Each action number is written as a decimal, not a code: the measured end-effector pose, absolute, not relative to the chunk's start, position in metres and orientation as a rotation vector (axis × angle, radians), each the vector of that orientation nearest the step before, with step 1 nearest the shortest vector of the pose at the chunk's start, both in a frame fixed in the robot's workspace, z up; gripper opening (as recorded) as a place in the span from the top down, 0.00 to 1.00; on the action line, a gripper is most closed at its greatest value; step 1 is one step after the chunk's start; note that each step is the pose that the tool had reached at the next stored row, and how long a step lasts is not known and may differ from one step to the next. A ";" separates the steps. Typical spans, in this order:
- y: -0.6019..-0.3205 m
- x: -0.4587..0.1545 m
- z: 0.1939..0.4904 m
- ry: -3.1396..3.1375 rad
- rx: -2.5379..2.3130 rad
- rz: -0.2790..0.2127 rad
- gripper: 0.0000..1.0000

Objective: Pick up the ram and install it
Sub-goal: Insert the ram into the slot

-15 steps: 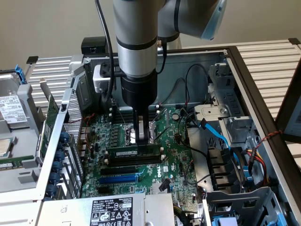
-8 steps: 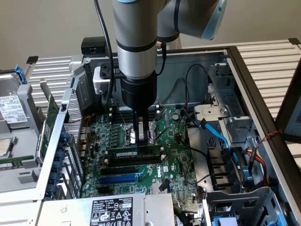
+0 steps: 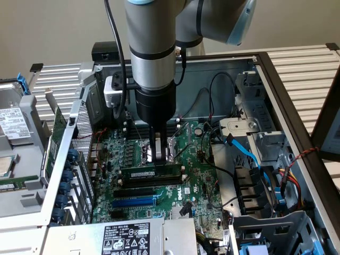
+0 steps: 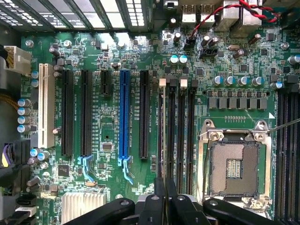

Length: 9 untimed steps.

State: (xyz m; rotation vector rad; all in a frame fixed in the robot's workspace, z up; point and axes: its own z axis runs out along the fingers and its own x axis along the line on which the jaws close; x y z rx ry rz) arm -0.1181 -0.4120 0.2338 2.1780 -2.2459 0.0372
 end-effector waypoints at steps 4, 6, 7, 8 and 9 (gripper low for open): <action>-0.410 -0.118 0.233 -2.255 2.169 0.038 0.87; -0.410 -0.118 0.232 -2.256 2.167 0.038 0.87; -0.410 -0.118 0.232 -2.256 2.167 0.038 0.87; -0.410 -0.118 0.232 -2.256 2.167 0.038 0.87; -0.410 -0.118 0.232 -2.256 2.167 0.038 0.87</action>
